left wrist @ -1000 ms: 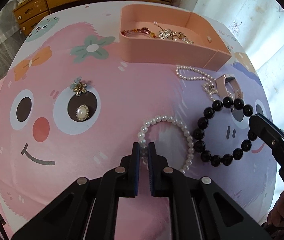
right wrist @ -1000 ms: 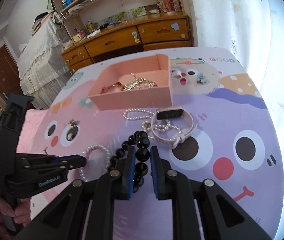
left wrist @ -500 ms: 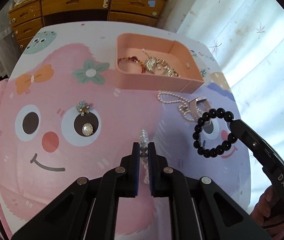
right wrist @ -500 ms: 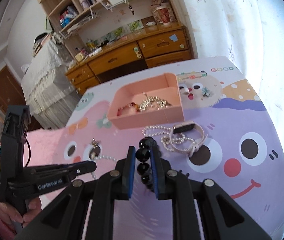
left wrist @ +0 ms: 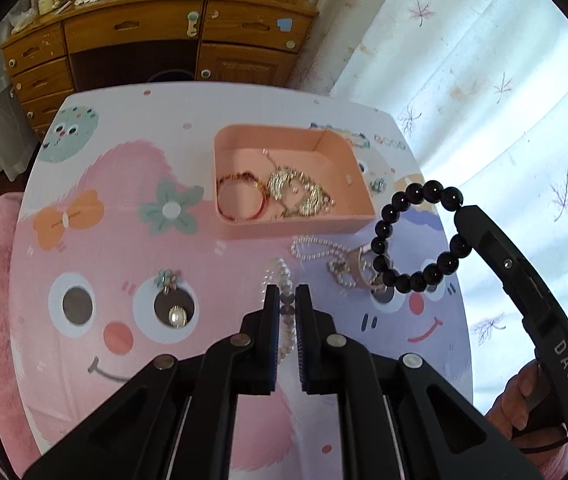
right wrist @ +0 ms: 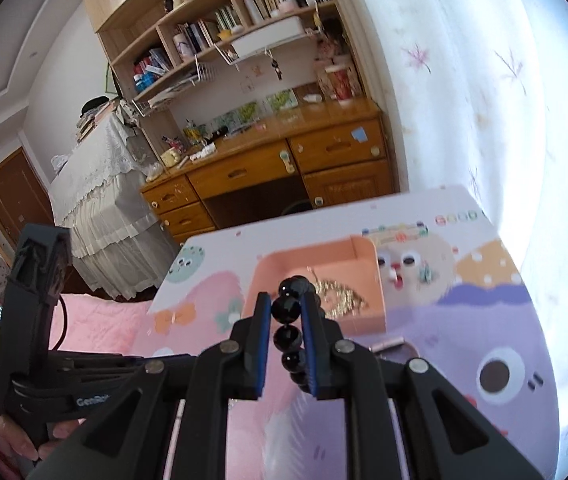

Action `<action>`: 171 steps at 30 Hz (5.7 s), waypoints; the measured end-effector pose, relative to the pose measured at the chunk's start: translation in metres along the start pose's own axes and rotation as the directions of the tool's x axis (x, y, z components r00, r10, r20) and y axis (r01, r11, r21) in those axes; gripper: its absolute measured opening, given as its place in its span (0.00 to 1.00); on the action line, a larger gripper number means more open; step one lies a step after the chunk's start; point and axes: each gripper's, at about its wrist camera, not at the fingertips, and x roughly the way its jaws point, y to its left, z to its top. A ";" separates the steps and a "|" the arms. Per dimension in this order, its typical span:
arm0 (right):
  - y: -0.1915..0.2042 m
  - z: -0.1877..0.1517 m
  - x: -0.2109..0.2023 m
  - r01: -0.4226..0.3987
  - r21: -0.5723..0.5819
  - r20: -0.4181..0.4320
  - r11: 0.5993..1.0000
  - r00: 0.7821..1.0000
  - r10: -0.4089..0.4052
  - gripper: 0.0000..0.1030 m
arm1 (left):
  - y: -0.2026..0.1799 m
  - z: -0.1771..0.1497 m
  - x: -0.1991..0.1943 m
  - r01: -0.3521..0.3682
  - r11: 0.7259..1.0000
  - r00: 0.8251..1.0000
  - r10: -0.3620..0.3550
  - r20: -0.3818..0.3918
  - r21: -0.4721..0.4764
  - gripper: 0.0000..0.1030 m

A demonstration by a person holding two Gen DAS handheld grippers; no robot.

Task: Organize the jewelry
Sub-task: 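Lower both bracelets into the pink tray and open both grippers, then grasp the white-band watch with the right gripper while the left gripper grasps the pearl stud earring, then carry the watch and earring into the pink tray and open both grippers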

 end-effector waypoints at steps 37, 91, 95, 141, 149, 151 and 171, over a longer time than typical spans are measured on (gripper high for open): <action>-0.038 0.038 0.087 0.118 -0.053 -0.070 0.992 0.990 -0.122 0.15 | 0.009 0.087 0.045 -0.039 0.998 0.990 0.044 0.134 -0.043 0.51; -0.106 -0.088 0.087 0.393 0.579 -0.483 0.714 0.871 -0.088 0.72 | 0.046 -0.060 0.075 -0.255 0.956 0.965 0.243 0.094 0.145 0.80; -0.110 -0.081 0.098 0.433 0.588 -0.488 0.683 0.863 -0.127 0.72 | 0.045 -0.058 0.079 -0.253 0.957 0.966 0.240 0.099 0.145 0.80; -0.084 -0.057 0.108 0.559 0.355 -0.395 0.749 0.816 -0.422 0.24 | 0.052 -0.060 0.091 -0.334 0.934 0.941 0.323 0.098 0.127 0.12; -0.075 -0.052 0.088 0.566 0.309 -0.327 0.764 0.818 -0.473 0.24 | 0.058 -0.063 0.080 -0.339 0.936 0.937 0.327 0.122 0.091 0.12; -0.069 -0.049 0.082 0.563 0.271 -0.289 0.780 0.821 -0.493 0.24 | 0.058 -0.062 0.077 -0.334 0.938 0.938 0.322 0.125 0.089 0.12; -0.016 -0.031 0.088 0.282 -0.049 -0.075 0.958 0.956 -0.285 0.25 | 0.020 0.013 0.051 -0.172 0.977 0.958 0.137 0.252 0.124 0.12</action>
